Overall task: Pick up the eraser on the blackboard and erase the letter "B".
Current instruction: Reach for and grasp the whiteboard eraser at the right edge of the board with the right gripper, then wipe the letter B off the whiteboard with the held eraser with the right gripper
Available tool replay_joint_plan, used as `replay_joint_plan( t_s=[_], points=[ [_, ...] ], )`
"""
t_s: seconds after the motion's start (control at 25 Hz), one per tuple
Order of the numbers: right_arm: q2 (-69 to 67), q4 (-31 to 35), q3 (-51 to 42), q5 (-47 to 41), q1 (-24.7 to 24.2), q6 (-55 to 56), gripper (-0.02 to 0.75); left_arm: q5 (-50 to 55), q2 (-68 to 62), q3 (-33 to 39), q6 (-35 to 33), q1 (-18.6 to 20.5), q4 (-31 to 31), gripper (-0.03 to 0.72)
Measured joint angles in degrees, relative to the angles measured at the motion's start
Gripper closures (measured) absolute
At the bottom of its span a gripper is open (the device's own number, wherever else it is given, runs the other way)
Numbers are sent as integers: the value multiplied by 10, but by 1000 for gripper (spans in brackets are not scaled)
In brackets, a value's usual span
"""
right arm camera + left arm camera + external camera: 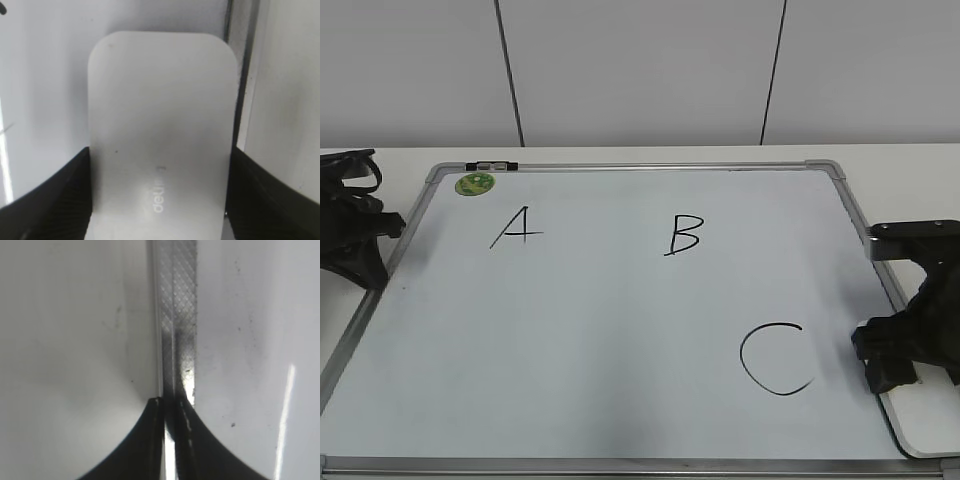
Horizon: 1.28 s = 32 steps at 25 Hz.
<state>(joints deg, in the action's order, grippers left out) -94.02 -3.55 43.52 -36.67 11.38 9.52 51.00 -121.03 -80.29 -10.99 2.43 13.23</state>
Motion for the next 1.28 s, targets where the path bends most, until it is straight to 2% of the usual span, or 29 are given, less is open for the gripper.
replay_joint_plan(
  t_s=[0.32,0.56,0.76,1.08,1.28],
  points=[
    [0,-1,6,-13,0,0,192,0,0,0,0,0,0,678],
    [27,-1,49,-53,0,-16,192,0,0,0,0,0,0,678],
    [39,0,114,-120,0,-45,192,0,0,0,0,0,0,678],
    [30,39,249,-210,1,-107,192,0,0,0,0,0,0,678],
    [-20,39,333,-252,29,-118,192,0,0,0,0,0,0,678]
  ],
)
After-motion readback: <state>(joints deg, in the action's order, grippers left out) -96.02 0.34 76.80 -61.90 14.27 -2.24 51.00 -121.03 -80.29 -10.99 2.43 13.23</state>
